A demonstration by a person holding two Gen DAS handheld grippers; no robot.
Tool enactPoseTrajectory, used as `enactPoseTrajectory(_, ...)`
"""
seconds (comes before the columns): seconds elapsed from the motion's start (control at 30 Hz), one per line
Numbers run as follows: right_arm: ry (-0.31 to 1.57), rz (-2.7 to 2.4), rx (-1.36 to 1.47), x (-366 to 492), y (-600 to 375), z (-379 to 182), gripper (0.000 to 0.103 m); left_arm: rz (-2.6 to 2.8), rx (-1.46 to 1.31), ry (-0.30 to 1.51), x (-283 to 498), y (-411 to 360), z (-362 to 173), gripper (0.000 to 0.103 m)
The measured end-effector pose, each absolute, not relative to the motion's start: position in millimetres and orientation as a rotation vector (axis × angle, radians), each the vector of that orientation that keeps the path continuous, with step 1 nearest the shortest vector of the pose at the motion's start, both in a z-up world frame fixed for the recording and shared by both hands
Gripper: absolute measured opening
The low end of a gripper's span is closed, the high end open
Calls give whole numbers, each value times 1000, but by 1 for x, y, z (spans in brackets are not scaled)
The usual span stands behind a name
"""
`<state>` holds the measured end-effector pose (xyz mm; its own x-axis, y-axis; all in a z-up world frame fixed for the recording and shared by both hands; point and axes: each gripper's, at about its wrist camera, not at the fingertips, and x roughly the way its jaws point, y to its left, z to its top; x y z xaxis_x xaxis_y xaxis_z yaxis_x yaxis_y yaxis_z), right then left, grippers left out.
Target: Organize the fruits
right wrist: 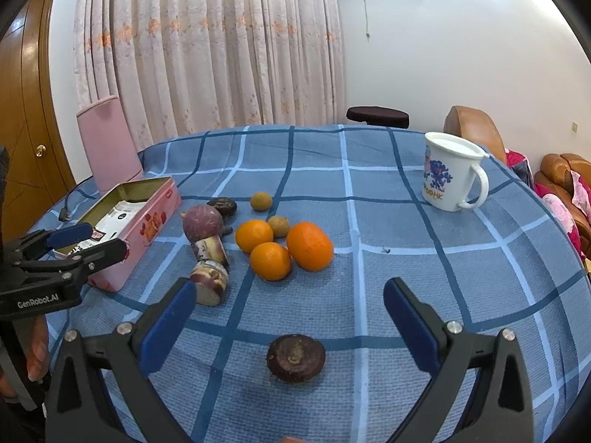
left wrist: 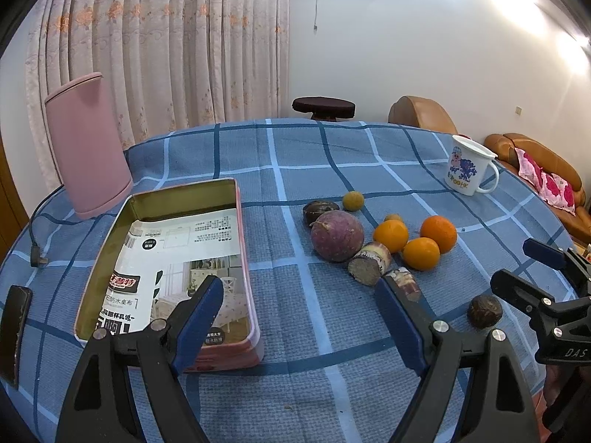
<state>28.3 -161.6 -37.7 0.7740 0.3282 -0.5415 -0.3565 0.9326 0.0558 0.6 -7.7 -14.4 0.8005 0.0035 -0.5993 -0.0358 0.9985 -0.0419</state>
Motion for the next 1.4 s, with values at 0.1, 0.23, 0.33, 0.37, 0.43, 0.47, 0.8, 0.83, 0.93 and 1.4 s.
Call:
enactPoseTrajectory(0.1,584,372,-47,29,-161,-39,103,22,-51,643,1,-8,-15,85)
enactPoseTrajectory(0.23,583,373,-42,29,-162,-40,103,20,-51,643,1,-8,-15,85)
enactPoseTrajectory(0.33,585,375,-41,29,-163,-40,103,21,-48,644,2,-9,-17,85)
enactPoseTrajectory(0.37,585,376,-40,29,-162,-40,103,21,-50,644,2,-8,-17,85)
enactPoseTrajectory(0.43,583,375,-41,29,-162,-40,103,21,-50,644,2,-7,-19,85)
enactPoseTrajectory(0.47,583,376,-41,29,-162,-40,103,22,-49,644,2,-8,-19,85)
enactPoseTrajectory(0.8,584,387,-42,28,-160,-43,102,22,-49,646,3,-8,-18,85)
enactPoseTrajectory(0.83,586,387,-43,28,-160,-43,102,21,-49,646,3,-8,-18,85)
enactPoseTrajectory(0.93,588,389,-42,28,-160,-44,101,22,-49,648,3,-8,-20,85)
enactPoseTrajectory(1.4,598,395,-42,26,-160,-49,94,29,-47,669,4,-10,-27,85)
